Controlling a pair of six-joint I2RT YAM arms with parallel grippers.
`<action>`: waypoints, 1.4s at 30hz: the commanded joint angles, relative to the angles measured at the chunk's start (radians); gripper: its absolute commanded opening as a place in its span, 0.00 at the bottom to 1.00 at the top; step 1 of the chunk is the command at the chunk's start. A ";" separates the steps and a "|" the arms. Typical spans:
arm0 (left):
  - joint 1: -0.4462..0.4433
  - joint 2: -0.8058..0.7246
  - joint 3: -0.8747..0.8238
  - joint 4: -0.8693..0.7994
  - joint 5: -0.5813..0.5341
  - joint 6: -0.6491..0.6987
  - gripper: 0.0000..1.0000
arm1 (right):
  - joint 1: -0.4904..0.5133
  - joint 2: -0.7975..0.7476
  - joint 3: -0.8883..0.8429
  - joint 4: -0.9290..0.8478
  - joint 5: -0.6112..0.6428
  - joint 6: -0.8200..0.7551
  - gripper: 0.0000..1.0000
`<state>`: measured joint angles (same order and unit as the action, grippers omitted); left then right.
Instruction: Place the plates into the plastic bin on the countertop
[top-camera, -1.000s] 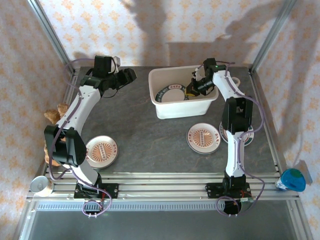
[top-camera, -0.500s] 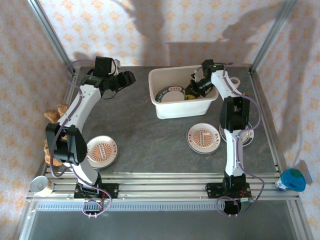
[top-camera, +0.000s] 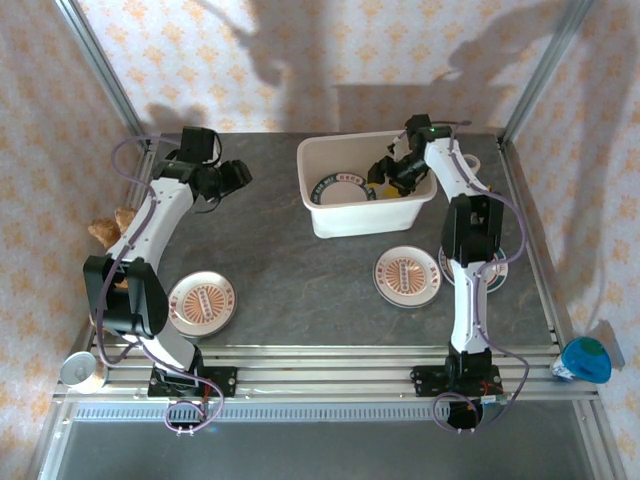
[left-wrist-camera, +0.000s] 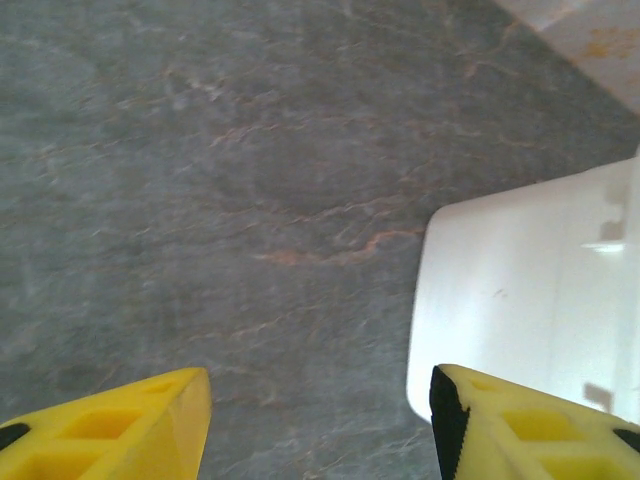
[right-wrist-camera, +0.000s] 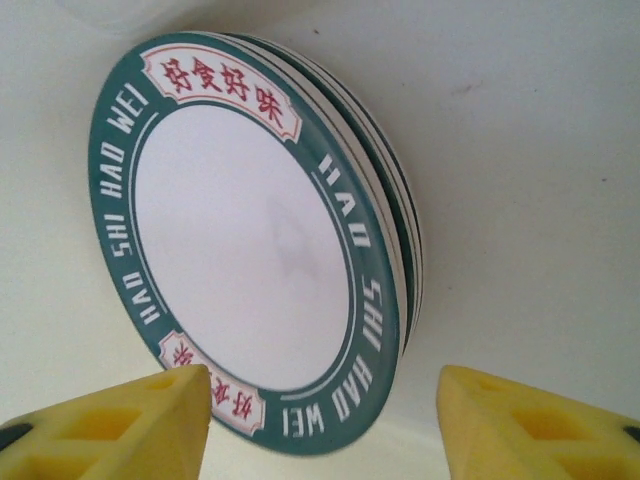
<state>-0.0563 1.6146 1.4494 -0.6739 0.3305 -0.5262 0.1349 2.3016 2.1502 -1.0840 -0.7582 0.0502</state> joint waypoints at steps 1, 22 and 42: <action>0.004 -0.049 -0.041 -0.131 -0.110 -0.014 0.61 | 0.011 -0.121 -0.023 0.001 0.063 0.007 0.63; -0.003 -0.041 -0.410 -0.191 -0.234 -0.329 0.58 | 0.068 -0.616 -0.499 0.199 0.170 0.071 0.70; -0.022 0.014 -0.514 -0.127 -0.239 -0.342 0.57 | 0.098 -0.743 -0.700 0.283 0.174 0.130 0.70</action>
<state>-0.0723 1.6081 0.9497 -0.8043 0.1215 -0.8635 0.2268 1.5795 1.4704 -0.8211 -0.6006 0.1658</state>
